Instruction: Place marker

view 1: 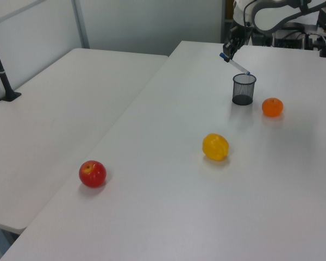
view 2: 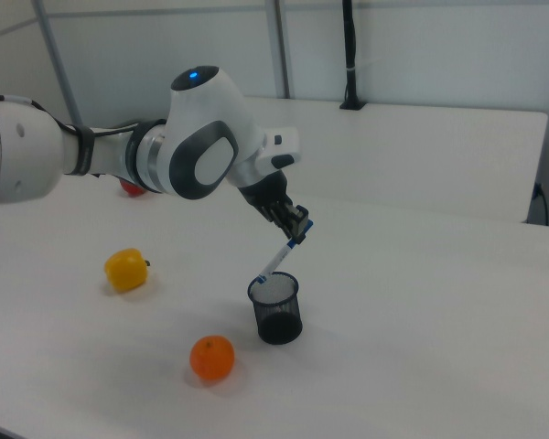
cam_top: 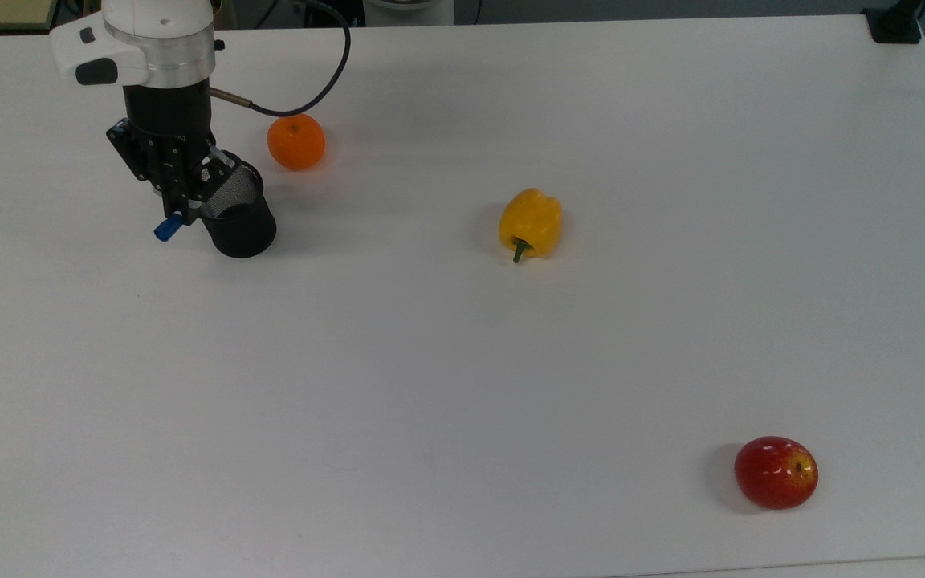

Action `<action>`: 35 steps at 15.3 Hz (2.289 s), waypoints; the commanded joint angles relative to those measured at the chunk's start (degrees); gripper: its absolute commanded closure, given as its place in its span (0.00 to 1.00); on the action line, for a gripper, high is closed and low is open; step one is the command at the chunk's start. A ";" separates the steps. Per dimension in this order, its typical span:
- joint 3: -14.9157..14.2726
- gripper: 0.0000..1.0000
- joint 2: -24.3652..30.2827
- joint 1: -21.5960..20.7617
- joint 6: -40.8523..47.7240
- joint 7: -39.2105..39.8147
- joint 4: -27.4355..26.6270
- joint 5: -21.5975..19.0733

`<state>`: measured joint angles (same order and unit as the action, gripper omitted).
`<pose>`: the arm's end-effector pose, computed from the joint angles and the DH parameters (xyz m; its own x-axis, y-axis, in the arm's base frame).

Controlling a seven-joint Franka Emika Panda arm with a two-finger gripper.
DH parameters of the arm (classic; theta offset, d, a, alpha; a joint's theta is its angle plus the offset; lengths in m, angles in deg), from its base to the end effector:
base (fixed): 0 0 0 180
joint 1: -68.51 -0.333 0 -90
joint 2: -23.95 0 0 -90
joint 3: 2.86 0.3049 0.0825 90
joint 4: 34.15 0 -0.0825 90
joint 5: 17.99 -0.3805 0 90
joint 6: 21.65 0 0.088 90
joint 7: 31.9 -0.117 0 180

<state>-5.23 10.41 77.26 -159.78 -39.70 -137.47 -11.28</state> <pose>0.6406 -0.1256 0.4349 0.9022 -0.2221 0.3697 -0.2633 -0.9626 0.0643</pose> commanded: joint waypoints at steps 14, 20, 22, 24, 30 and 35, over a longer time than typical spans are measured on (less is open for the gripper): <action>0.08 0.40 -1.49 0.39 -1.35 -0.11 -1.45 1.11; 0.08 0.00 -1.49 0.04 -1.26 -0.64 -1.10 1.11; 0.08 0.00 -1.31 -0.40 -1.26 -0.64 -0.84 1.11; 0.78 0.00 -1.14 -0.84 -0.83 -0.64 0.21 1.11; 0.78 0.00 1.67 -8.21 3.29 -0.37 0.48 1.11; 0.78 0.00 6.42 -14.98 15.75 -0.11 2.23 1.02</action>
<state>-3.92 12.67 66.06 -152.49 -39.73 -135.82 -11.25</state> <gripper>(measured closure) 0.000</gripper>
